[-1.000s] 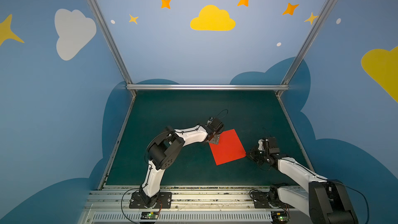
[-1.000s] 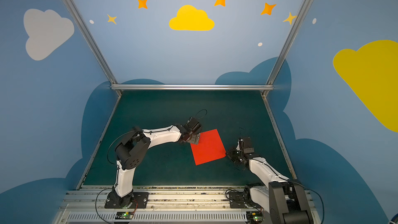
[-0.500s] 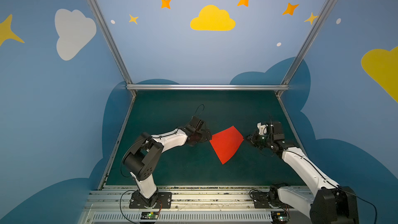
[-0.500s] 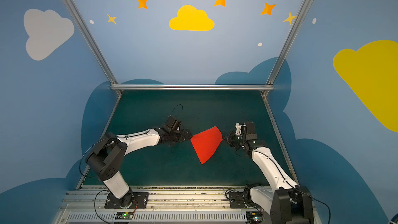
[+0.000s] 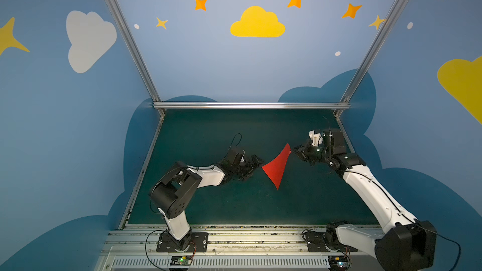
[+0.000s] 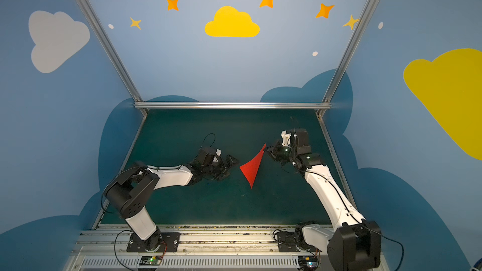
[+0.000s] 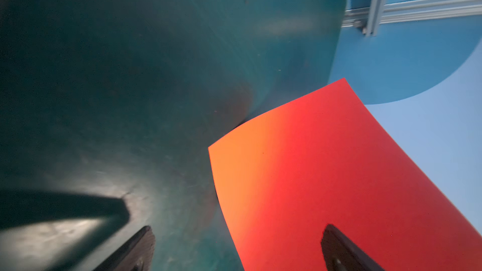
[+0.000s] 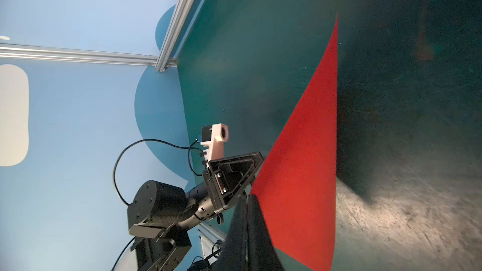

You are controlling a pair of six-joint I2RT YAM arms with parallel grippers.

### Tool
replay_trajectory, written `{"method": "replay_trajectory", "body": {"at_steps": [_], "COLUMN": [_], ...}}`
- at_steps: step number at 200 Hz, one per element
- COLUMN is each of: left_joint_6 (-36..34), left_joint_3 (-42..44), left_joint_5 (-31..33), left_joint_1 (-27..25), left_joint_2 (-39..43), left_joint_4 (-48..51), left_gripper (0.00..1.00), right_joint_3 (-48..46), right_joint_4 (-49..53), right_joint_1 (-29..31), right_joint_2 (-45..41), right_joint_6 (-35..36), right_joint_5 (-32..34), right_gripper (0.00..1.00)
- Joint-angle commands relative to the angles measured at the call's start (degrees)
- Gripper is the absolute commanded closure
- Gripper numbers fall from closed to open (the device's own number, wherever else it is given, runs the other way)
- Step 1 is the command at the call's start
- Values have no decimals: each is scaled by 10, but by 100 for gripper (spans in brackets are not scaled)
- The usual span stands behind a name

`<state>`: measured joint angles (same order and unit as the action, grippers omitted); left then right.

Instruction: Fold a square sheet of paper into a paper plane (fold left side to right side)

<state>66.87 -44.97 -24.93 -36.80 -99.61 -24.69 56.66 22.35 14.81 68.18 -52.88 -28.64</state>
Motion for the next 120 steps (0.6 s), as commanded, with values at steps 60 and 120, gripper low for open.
{"method": "replay_trajectory", "body": {"at_steps": [60, 120], "left_joint_6": [148, 300], "left_joint_3": [-26, -33], "left_joint_5": [4, 16], "left_joint_1": [-19, -36], "left_joint_2": [-6, -53], "left_joint_4": [-117, -262], "left_gripper": [0, 0], "right_joint_3": [169, 229], "right_joint_4": [21, 16], "right_joint_1": [30, 42], "right_joint_2": [52, 69], "right_joint_6": [-20, -32], "right_joint_5": [2, 11], "right_gripper": [100, 100]}}
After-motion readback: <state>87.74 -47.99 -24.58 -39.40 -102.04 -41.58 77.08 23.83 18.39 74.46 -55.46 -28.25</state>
